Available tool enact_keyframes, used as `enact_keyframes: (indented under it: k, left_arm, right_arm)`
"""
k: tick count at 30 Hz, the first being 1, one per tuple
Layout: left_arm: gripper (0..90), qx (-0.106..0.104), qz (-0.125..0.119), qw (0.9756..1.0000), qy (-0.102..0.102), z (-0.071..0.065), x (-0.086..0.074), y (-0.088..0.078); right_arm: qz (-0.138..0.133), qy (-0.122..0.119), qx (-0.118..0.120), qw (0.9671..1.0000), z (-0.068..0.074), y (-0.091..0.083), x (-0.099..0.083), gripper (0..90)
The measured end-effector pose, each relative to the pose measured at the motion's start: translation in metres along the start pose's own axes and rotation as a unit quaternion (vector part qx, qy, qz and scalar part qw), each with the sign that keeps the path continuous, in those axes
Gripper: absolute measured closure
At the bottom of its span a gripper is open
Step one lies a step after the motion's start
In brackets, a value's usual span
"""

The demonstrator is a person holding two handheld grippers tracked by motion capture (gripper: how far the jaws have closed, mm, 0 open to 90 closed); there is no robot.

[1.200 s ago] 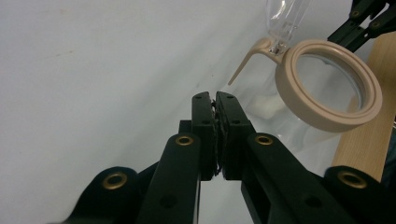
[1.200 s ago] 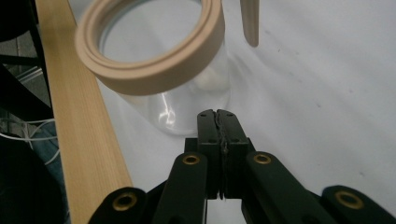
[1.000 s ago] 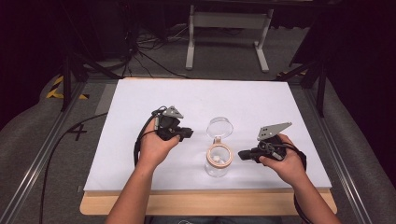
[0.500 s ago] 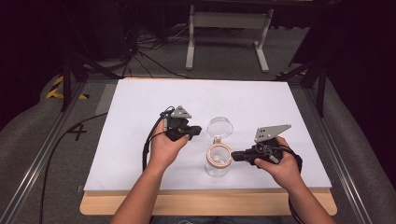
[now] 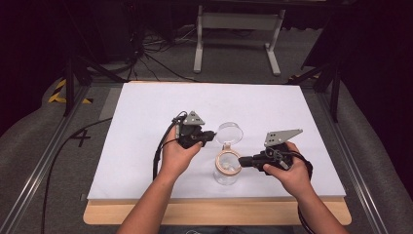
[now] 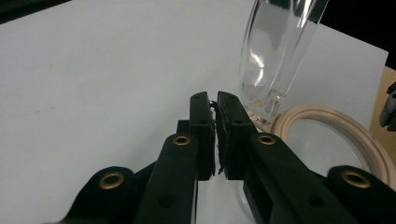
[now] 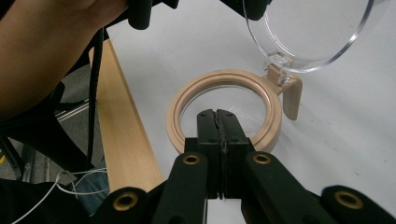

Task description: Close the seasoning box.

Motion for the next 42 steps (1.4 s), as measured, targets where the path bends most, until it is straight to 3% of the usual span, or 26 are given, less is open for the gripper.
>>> enact_keyframes:
  k: [16, 24, 33, 42]
  left_arm:
    - [83.4, -0.006, 0.006, 0.9999, 0.014, -0.01, 0.002, -0.009]
    - [82.0, -0.007, 0.005, 0.9999, 0.006, -0.007, 0.001, -0.015]
    - [80.4, -0.001, 0.023, 0.9997, 0.007, -0.004, -0.003, -0.024]
    - [79.7, -0.002, 0.056, 0.9984, 0.008, 0.001, -0.01, -0.03]
  right_arm:
    - [-0.026, 0.01, 0.016, 0.9995, 0.004, -0.004, 0.009, 89.8]
    - [-0.022, 0.006, 0.02, 0.9995, 0.01, -0.006, 0.01, 89.9]
    - [0.005, -0.003, 0.028, 0.9996, 0.016, -0.005, 0.007, 89.9]
    - [0.045, -0.009, 0.029, 0.9985, 0.021, -0.002, 0.001, 90.0]
Point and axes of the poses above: each handheld gripper's, and its own axes: y roughly forward along the jaws, x roughly out of its top, z roughly to its left, the point moved 8 cm from there along y, roughly forward along the jaws, and after that the axes turned 8 degrees about z, right-handed, at the moved point
